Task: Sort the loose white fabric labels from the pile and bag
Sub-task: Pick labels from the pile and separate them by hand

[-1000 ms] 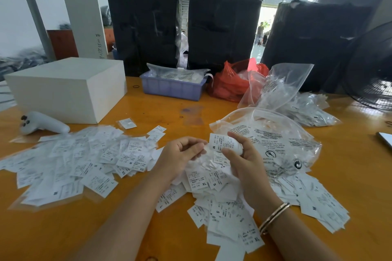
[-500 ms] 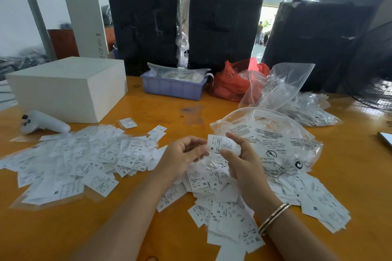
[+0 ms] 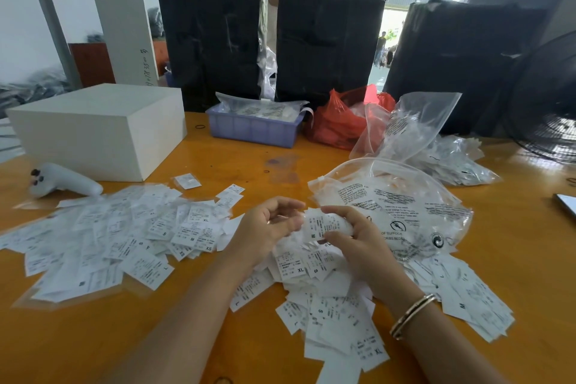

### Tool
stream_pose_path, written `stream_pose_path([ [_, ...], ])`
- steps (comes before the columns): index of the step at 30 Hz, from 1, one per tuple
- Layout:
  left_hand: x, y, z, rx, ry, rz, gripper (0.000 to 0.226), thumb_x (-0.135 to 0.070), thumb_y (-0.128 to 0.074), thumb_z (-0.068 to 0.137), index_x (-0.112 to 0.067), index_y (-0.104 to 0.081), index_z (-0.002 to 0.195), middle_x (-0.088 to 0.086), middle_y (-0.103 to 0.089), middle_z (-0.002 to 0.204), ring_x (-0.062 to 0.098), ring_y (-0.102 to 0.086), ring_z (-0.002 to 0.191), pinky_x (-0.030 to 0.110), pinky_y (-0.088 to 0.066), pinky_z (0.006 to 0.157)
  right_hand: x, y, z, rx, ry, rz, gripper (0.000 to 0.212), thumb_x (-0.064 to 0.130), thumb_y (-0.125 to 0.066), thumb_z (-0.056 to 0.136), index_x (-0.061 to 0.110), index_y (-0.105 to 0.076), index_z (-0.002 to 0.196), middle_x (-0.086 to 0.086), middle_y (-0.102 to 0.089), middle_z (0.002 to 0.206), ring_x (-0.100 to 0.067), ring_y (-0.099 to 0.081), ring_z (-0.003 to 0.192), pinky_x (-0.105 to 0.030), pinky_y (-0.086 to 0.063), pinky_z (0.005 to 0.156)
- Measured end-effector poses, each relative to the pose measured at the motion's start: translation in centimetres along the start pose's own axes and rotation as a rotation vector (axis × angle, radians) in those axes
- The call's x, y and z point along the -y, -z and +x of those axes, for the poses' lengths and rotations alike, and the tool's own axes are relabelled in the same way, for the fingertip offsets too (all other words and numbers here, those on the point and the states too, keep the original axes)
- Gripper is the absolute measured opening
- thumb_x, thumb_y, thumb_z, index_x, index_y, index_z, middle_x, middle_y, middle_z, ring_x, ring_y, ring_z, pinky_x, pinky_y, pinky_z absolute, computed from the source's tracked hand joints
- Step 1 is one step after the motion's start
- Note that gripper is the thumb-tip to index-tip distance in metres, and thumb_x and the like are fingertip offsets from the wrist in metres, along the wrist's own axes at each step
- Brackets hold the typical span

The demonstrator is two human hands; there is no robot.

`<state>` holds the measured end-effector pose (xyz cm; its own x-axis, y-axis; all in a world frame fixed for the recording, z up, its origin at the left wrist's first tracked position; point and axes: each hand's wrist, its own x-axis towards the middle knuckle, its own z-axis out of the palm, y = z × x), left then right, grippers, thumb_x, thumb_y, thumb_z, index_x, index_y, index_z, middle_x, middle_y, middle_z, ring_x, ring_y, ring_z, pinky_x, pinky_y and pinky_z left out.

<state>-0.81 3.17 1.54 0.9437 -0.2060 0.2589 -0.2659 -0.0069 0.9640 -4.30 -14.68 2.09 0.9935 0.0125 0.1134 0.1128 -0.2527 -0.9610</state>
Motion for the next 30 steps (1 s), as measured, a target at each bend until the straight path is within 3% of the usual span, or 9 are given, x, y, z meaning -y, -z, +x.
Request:
stream_pose_path([
  [8, -0.17, -0.26, -0.14, 0.058, 0.002, 0.025, 0.023, -0.006, -0.069, 0.084, -0.026, -0.068, 0.094, -0.010, -0.070, 0.076, 0.004, -0.067, 0.074, 0.014, -0.051, 0.066, -0.37, -0.40, 0.16, 0.024, 0.071, -0.094, 0.037, 0.011, -0.063, 0.088, 0.038, -0.060, 0.113, 0.002, -0.069, 0.096, -0.019, -0.068, 0.081, -0.038, -0.058, 0.070],
  [11, -0.38, -0.18, -0.16, 0.048, 0.014, -0.002, 0.019, -0.008, -0.065, 0.087, -0.023, -0.067, 0.097, -0.006, -0.073, 0.081, 0.010, -0.070, 0.076, 0.015, -0.052, 0.065, -0.47, -0.05, 0.36, -0.012, 0.068, -0.083, 0.040, 0.009, -0.062, 0.087, 0.036, -0.059, 0.116, 0.003, -0.068, 0.097, -0.015, -0.067, 0.082, -0.033, -0.057, 0.072],
  [17, -0.42, -0.30, -0.30, 0.018, 0.033, 0.004, 0.021, -0.005, -0.064, 0.087, -0.024, -0.068, 0.095, -0.010, -0.071, 0.077, 0.009, -0.069, 0.074, 0.016, -0.051, 0.062, -0.83, -0.27, 0.28, -0.011, 0.097, -0.168, 0.043, 0.011, -0.064, 0.086, 0.041, -0.056, 0.117, 0.014, -0.068, 0.082, -0.022, -0.058, 0.062, -0.031, -0.051, 0.056],
  [21, -0.46, -0.34, -0.30, -0.003, 0.043, 0.018, 0.020, -0.003, -0.063, 0.088, -0.022, -0.069, 0.091, -0.010, -0.069, 0.072, 0.012, -0.069, 0.072, 0.017, -0.051, 0.062, -0.86, -0.44, 0.19, -0.033, 0.109, -0.165, 0.044, 0.011, -0.064, 0.087, 0.042, -0.057, 0.117, 0.010, -0.067, 0.078, -0.009, -0.050, 0.053, -0.024, -0.042, 0.047],
  [23, -0.47, -0.37, -0.32, -0.014, 0.039, 0.026, 0.019, -0.004, -0.062, 0.089, -0.022, -0.068, 0.090, -0.009, -0.069, 0.071, 0.010, -0.068, 0.069, 0.016, -0.051, 0.061, -0.78, -0.53, 0.13, -0.038, 0.118, -0.171, 0.043, 0.011, -0.063, 0.087, 0.043, -0.056, 0.116, 0.005, -0.068, 0.080, -0.013, -0.052, 0.054, -0.030, -0.046, 0.048],
  [27, -0.42, -0.48, -0.31, -0.055, 0.056, -0.002, 0.020, -0.006, -0.060, 0.090, -0.023, -0.070, 0.087, -0.002, -0.068, 0.072, 0.008, -0.068, 0.065, 0.015, -0.050, 0.055, -0.53, -0.69, -0.10, -0.015, 0.152, -0.211, 0.044, 0.012, -0.062, 0.088, 0.045, -0.054, 0.116, -0.002, -0.070, 0.083, -0.039, -0.062, 0.067, -0.051, -0.051, 0.056],
  [30, -0.37, -0.60, -0.28, -0.094, 0.043, -0.002, 0.026, -0.008, -0.061, 0.089, -0.031, -0.071, 0.080, -0.005, -0.068, 0.070, 0.008, -0.068, 0.064, 0.015, -0.048, 0.052, -0.38, -0.78, -0.15, 0.004, 0.168, -0.245, 0.049, 0.011, -0.061, 0.088, 0.053, -0.051, 0.111, -0.004, -0.070, 0.083, -0.035, -0.060, 0.061, -0.048, -0.050, 0.052],
])
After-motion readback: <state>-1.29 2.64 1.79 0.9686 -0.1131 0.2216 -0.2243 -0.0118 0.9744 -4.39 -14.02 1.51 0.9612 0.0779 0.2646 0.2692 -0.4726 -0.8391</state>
